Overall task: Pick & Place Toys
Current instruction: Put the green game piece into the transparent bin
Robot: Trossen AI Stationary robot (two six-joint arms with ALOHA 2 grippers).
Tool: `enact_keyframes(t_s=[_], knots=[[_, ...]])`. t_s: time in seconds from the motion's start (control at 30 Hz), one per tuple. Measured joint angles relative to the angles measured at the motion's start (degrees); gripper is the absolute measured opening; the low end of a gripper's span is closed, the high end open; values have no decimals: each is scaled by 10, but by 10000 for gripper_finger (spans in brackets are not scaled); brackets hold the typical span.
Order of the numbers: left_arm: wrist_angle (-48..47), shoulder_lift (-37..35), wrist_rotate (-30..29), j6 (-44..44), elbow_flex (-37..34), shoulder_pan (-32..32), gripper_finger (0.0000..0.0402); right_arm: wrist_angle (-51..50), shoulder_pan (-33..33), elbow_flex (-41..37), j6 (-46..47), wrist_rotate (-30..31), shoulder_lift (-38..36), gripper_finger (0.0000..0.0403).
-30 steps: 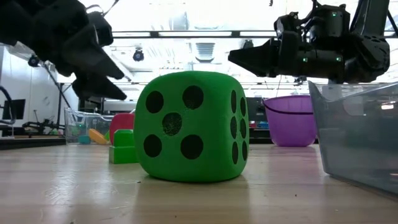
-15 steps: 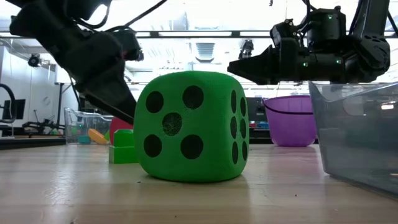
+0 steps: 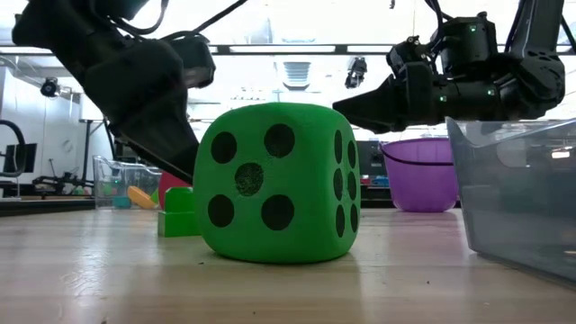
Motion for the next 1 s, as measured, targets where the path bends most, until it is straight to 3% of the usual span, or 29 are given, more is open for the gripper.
enact_keyframes(t_s=[0.2, 0.7, 0.83, 1.0], knots=[[-3, 0, 29, -18, -6, -6, 328, -2, 0, 0, 2, 0, 0, 251], [-11, 53, 25, -43, -5, -7, 320, -4, 0, 6, 2, 2, 0, 251], [-17, 49, 26, -42, -6, -7, 270, -6, 0, 6, 2, 2, 0, 251], [-20, 49, 26, -41, -6, -9, 162, -7, 0, 6, 2, 2, 0, 251]])
